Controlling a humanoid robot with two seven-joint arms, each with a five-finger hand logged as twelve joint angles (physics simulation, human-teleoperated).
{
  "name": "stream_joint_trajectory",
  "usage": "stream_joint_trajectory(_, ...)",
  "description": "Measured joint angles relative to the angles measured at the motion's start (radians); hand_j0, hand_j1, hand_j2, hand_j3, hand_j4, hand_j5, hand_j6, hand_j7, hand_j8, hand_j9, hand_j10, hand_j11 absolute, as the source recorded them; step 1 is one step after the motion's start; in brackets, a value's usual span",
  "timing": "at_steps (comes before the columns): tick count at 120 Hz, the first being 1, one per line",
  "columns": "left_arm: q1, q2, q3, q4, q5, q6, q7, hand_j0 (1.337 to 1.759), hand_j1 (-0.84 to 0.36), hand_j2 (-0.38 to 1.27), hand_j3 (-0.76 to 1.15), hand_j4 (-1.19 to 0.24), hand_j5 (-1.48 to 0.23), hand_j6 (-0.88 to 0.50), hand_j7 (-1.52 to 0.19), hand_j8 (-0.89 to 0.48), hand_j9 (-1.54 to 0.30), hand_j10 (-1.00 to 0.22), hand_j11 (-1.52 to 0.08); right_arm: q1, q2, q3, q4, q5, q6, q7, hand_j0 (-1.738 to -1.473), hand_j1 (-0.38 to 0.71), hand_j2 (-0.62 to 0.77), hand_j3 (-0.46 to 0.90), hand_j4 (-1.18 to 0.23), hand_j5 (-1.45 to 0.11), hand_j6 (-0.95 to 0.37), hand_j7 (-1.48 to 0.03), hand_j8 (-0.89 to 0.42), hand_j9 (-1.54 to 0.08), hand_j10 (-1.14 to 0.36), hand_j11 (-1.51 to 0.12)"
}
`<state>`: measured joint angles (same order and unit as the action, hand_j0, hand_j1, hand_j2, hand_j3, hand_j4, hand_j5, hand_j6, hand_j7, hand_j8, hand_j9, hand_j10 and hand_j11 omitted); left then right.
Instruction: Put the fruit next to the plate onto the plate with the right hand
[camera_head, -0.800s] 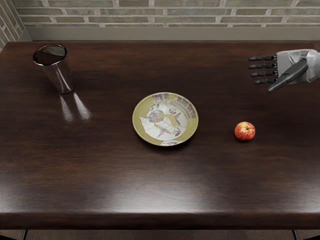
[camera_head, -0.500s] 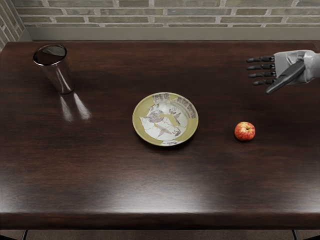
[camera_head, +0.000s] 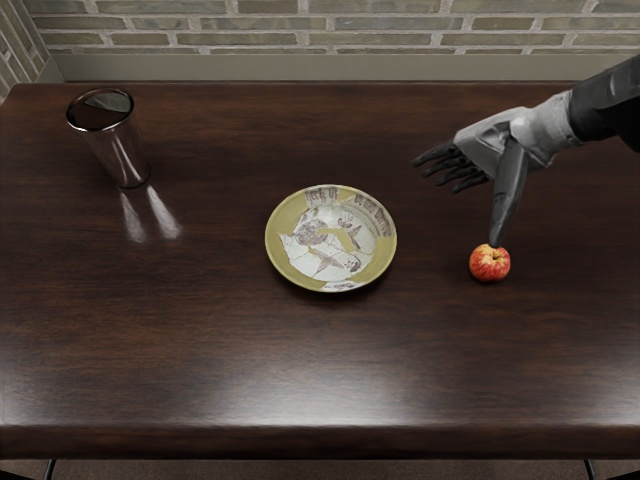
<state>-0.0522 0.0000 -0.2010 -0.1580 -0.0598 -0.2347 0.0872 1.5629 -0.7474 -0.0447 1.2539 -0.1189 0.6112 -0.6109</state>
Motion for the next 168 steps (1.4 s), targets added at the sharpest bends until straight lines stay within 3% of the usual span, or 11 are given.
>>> stream_joint_trajectory(30, 0.001, 0.000, 0.000, 0.000, 0.000, 0.000, 0.000, 1.658, 0.35, 0.00, 0.00, 0.00, 0.00, 0.00, 0.00, 0.00, 0.00, 0.00, 0.00, 0.168, 0.080, -0.219, 0.069, -0.012, -0.107, 0.000, -1.658, -0.35, 0.00, 0.00, 0.00, 0.00, 0.00, 0.00, 0.00, 0.00, 0.00, 0.00)
stream_joint_trajectory(52, 0.000, 0.000, 0.000, 0.000, 0.000, 0.000, 0.000, 1.658, 0.35, 0.00, 0.00, 0.00, 0.00, 0.00, 0.00, 0.00, 0.00, 0.00, 0.00, 0.232, 0.074, -0.301, 0.146, -0.167, -0.212, 0.000, -1.658, -0.35, 0.00, 0.00, 0.00, 0.00, 0.00, 0.00, 0.00, 0.00, 0.00, 0.00)
stream_joint_trajectory(78, 0.000, 0.000, 0.000, 0.000, 0.000, 0.000, 0.000, 1.658, 0.35, 0.00, 0.00, 0.00, 0.00, 0.00, 0.00, 0.00, 0.00, 0.00, 0.00, 0.169, 0.055, -0.377, 0.232, -0.318, -0.497, 0.000, -1.658, -0.35, 0.00, 0.00, 0.00, 0.00, 0.00, 0.00, 0.00, 0.00, 0.00, 0.00)
stream_joint_trajectory(115, 0.000, 0.000, 0.000, 0.000, 0.000, 0.000, 0.000, 1.658, 0.35, 0.00, 0.00, 0.00, 0.00, 0.00, 0.00, 0.00, 0.00, 0.00, 0.00, 0.050, 0.041, -0.392, 0.326, -0.469, -0.738, 0.000, -1.658, -0.35, 0.00, 0.00, 0.00, 0.00, 0.00, 0.00, 0.00, 0.00, 0.00, 0.00)
stream_joint_trajectory(168, 0.000, 0.000, 0.000, 0.000, -0.001, 0.000, 0.000, 1.658, 0.35, 0.00, 0.00, 0.00, 0.00, 0.00, 0.00, 0.00, 0.00, 0.00, 0.00, -0.079, 0.054, -0.395, 0.346, -0.597, -0.922, 0.000, -1.658, -0.24, -0.02, 0.00, -0.10, -0.12, -0.10, -0.12, -0.10, -0.12, -0.10, -0.12)
